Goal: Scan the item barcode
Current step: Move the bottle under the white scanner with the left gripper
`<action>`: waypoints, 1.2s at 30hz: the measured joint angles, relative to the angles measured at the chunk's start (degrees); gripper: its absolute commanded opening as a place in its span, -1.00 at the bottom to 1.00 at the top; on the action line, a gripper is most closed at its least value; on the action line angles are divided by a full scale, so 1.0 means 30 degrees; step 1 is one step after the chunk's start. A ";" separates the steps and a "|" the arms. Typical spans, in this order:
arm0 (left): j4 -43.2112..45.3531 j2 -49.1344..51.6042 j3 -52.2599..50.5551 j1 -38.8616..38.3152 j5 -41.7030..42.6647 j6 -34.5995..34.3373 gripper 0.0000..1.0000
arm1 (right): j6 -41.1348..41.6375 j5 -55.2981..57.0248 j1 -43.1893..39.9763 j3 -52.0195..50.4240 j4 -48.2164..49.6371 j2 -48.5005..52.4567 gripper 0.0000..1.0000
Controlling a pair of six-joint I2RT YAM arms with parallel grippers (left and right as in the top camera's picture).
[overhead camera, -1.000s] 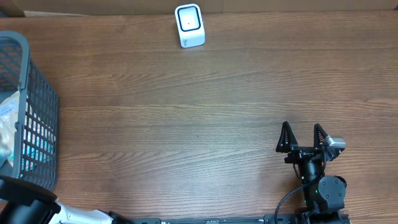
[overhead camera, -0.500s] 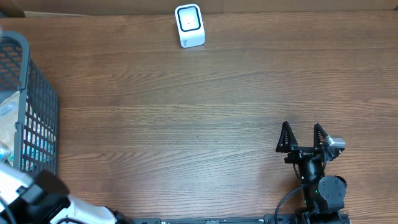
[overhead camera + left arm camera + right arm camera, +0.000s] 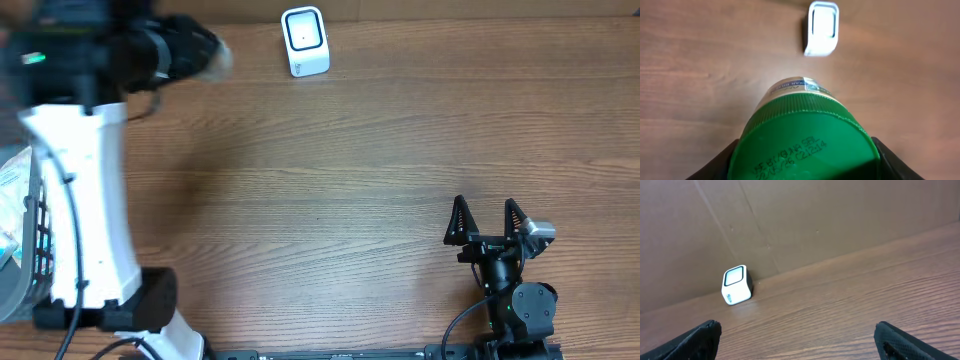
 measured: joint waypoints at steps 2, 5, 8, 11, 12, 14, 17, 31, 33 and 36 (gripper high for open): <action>-0.0583 0.0765 0.0000 -0.1086 -0.1173 0.0109 -0.91 | 0.0000 0.0000 0.0000 0.0000 -0.0007 0.0000 1.00; -0.0823 0.2178 -0.0007 -0.2033 -0.2331 0.0291 -0.92 | -0.0007 -0.0007 0.0000 0.0000 -0.0015 0.0000 1.00; -0.1122 0.4197 -0.0015 -0.2805 -0.3053 0.0539 -0.92 | 0.0000 0.0007 0.0000 0.0000 0.0000 0.0000 1.00; -0.1282 0.6302 -0.0029 -0.3439 -0.3410 0.0619 -0.92 | -0.0007 0.0000 0.0000 0.0000 0.0000 0.0000 1.00; -0.1290 0.6929 -0.0051 -0.3621 -0.3461 0.0619 -0.92 | 0.0007 0.0000 0.0000 0.0000 -0.0022 0.0000 1.00; -0.1275 0.8051 -0.0087 -0.3891 -0.3534 0.0794 -0.91 | -0.0007 -0.0007 0.0000 0.0000 -0.0015 0.0000 1.00; -0.1282 0.9056 -0.0270 -0.4109 -0.3679 0.1173 -0.92 | -0.0007 0.0000 0.0000 0.0000 -0.0007 0.0000 1.00; -0.0525 0.9100 -0.0299 -0.4044 -0.3891 0.1588 -0.92 | 0.0000 0.0000 0.0000 0.0000 -0.0015 0.0000 1.00; -0.0874 0.9100 -0.0299 -0.4044 -0.3723 0.1428 -0.91 | 0.0007 0.0000 0.0000 0.0000 -0.0007 0.0000 1.00; -0.1617 0.9100 -0.0299 -0.4044 -0.3504 0.0860 -0.91 | 0.0000 0.0000 0.0000 0.0000 0.0000 0.0000 1.00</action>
